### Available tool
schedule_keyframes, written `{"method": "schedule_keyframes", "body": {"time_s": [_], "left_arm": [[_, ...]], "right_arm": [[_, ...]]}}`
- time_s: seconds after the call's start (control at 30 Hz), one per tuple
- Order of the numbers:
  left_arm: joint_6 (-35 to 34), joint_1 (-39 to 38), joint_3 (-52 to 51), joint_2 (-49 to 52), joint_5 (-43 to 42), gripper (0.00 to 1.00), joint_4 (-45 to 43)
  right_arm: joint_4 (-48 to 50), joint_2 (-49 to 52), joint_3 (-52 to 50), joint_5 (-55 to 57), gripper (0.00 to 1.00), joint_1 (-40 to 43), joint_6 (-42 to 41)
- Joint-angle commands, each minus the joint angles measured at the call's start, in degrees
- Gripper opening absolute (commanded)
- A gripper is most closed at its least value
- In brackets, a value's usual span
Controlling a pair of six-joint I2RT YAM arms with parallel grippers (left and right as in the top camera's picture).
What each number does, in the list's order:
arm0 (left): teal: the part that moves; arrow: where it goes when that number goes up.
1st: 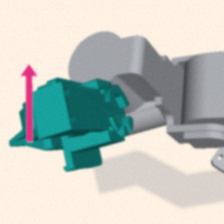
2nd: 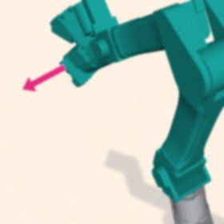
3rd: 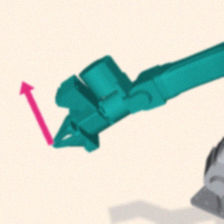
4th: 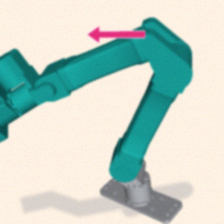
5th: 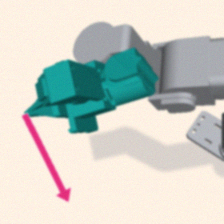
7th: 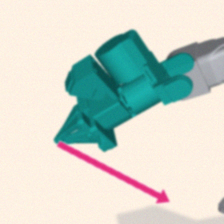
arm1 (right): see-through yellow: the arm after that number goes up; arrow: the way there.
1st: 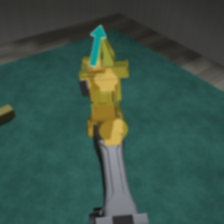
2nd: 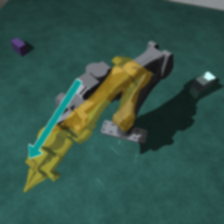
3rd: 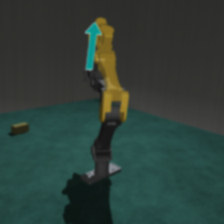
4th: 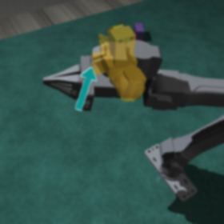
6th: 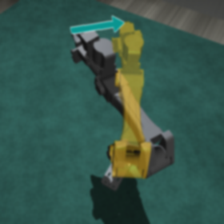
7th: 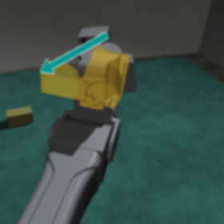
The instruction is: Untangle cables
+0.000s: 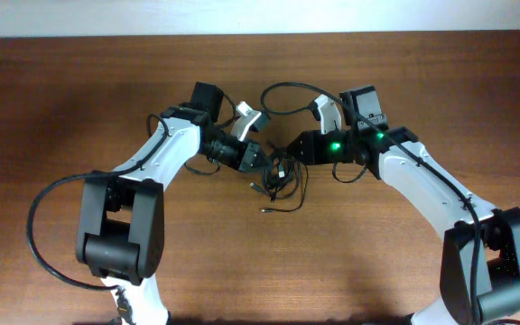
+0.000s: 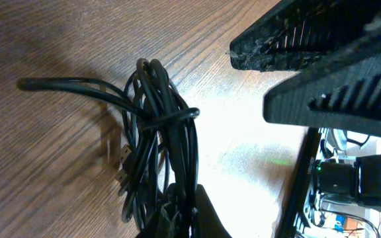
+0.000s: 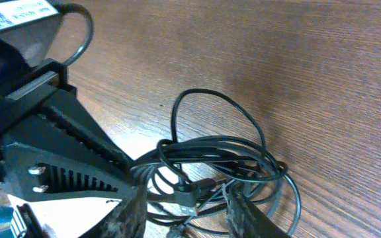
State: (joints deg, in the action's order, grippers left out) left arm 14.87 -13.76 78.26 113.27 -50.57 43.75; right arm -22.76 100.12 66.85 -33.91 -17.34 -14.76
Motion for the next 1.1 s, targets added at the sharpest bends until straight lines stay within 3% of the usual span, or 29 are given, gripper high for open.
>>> {"method": "schedule_keyframes", "body": {"time_s": [0.0,0.13,0.2,0.3,0.47,0.67,0.97,1.0,1.07], "left_arm": [[1.5,-0.1,-0.2,0.4,-0.7,0.0,0.2],[1.6,-0.1,-0.2,0.4,-0.7,0.0,0.3],[4.5,-0.1,-0.2,0.4,-0.7,0.0,0.5],[7.1,-0.3,-0.2,0.4,2.7,0.0,0.7],[7.2,-3.6,-0.6,0.4,8.2,0.0,0.9],[7.1,-6.8,-2.4,0.4,8.4,0.0,1.2],[7.1,-6.7,-2.4,0.4,8.5,0.0,1.1],[7.0,-6.7,-2.4,0.4,8.5,0.0,1.1],[4.6,-6.7,-2.4,0.4,10.1,0.0,0.7]], "right_arm": [[-0.7,-0.3,0.7,1.1,0.38,-0.3,2.0],[-1.4,-0.3,0.7,1.2,0.36,-0.4,4.3],[-2.0,-0.3,0.7,1.2,0.26,-0.4,5.4],[-2.3,-0.3,0.6,1.2,0.2,-0.4,5.6],[-0.2,-0.3,0.6,1.1,0.22,-0.4,5.2],[-4.6,0.2,0.6,1.2,0.33,-1.3,4.6],[-5.0,2.8,0.5,5.2,0.33,-3.4,3.4],[-5.0,2.8,0.5,5.8,0.28,-3.4,3.4],[-4.9,2.8,0.5,6.1,0.05,-3.0,3.4]]}}
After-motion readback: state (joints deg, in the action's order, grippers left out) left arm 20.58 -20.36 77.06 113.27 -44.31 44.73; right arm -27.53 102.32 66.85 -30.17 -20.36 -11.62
